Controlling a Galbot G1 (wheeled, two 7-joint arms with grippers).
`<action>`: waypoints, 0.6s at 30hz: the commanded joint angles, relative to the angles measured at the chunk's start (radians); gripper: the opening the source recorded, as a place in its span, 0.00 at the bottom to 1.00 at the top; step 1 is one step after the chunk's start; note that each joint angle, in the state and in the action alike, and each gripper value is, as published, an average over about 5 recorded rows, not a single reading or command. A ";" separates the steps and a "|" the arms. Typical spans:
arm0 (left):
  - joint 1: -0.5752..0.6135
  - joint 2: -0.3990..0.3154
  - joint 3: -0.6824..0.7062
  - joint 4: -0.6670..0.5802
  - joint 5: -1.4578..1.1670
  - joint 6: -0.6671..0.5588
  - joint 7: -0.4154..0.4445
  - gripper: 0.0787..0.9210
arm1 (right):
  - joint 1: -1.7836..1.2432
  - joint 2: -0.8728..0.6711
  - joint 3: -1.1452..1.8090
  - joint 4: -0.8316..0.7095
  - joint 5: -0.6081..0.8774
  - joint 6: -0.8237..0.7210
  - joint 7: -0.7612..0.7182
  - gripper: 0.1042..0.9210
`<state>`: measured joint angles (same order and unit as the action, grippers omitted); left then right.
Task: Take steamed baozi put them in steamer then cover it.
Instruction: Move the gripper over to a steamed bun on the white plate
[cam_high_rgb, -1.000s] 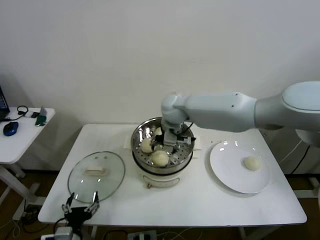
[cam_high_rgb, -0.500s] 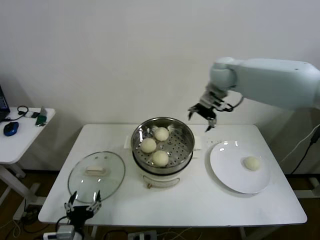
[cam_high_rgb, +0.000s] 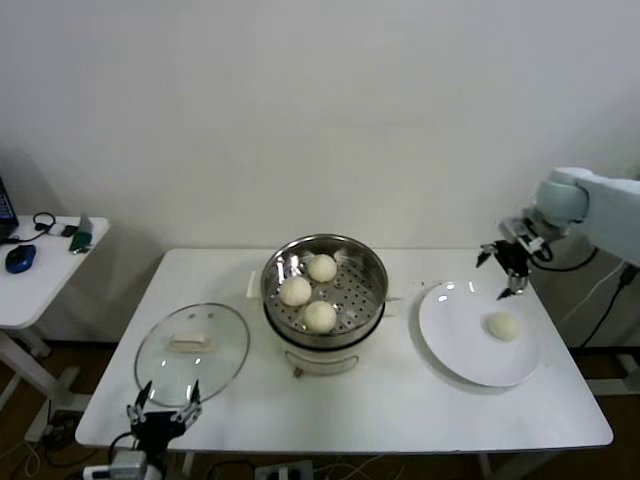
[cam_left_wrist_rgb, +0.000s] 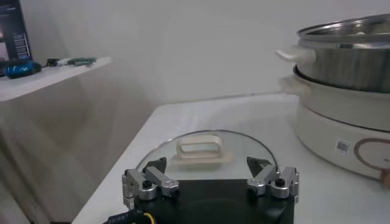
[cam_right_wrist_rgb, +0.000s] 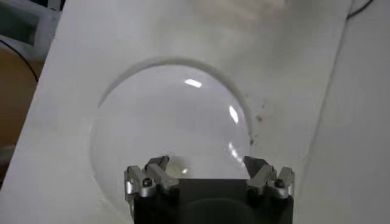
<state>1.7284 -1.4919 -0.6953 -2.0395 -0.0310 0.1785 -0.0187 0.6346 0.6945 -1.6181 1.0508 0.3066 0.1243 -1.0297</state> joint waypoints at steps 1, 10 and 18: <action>0.016 -0.003 -0.003 0.000 0.001 -0.007 -0.001 0.88 | -0.332 -0.063 0.249 -0.183 -0.162 0.000 0.012 0.88; 0.037 -0.004 -0.013 0.006 0.001 -0.020 -0.005 0.88 | -0.471 0.011 0.403 -0.295 -0.206 0.017 0.044 0.88; 0.039 -0.007 -0.015 0.007 0.001 -0.019 -0.007 0.88 | -0.497 0.074 0.468 -0.373 -0.228 0.037 0.067 0.88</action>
<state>1.7631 -1.4977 -0.7110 -2.0348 -0.0301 0.1614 -0.0253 0.2504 0.7231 -1.2786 0.7915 0.1275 0.1463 -0.9825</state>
